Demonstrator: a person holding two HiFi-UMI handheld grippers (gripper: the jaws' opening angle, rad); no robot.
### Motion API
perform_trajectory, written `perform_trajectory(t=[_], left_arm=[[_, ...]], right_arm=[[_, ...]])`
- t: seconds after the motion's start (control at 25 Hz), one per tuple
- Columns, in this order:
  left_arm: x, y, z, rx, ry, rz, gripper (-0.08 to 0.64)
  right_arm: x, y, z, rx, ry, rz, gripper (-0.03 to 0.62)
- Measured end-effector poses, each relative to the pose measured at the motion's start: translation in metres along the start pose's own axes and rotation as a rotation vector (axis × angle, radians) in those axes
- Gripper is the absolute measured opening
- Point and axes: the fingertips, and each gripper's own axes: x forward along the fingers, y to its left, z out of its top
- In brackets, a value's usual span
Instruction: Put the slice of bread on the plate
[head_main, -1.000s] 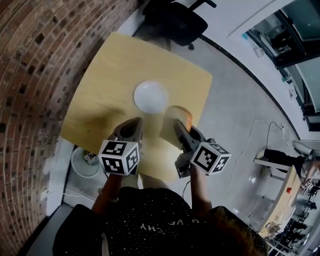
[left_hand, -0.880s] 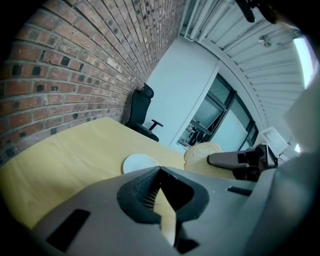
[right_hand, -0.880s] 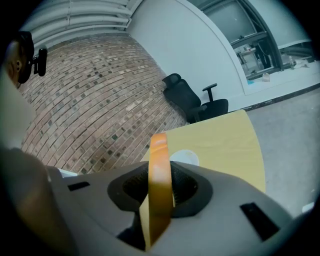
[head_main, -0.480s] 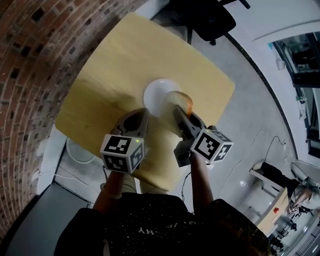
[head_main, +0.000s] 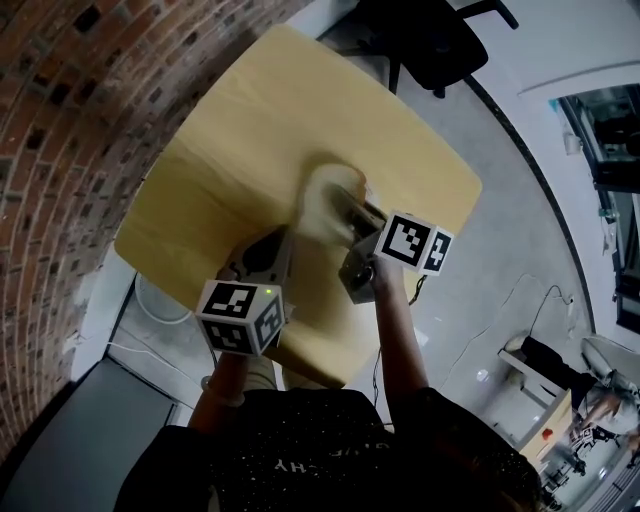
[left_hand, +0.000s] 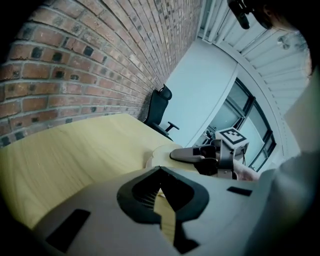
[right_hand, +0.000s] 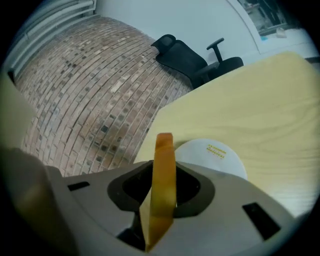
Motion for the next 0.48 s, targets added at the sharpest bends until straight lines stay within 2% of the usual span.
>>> perform_trajectory(t=[0.24, 0.36, 0.48], left_arm=[[-0.004, 0.005, -0.002, -0.008, -0.004, 0.006, 0.009], [-0.003, 0.005, -0.003, -0.009, -0.002, 0.003, 0.009], [-0.002, 0.003, -0.005, -0.006, 0.004, -0.004, 0.009]], right_arm=[[0.002, -0.009, 0.002, -0.207, 0.003, -0.174, 0.120], [-0.001, -0.019, 0.004, -0.340, 0.003, -0.284, 0.228], [-0.006, -0.025, 0.006, -0.392, -0.003, -0.357, 0.291]])
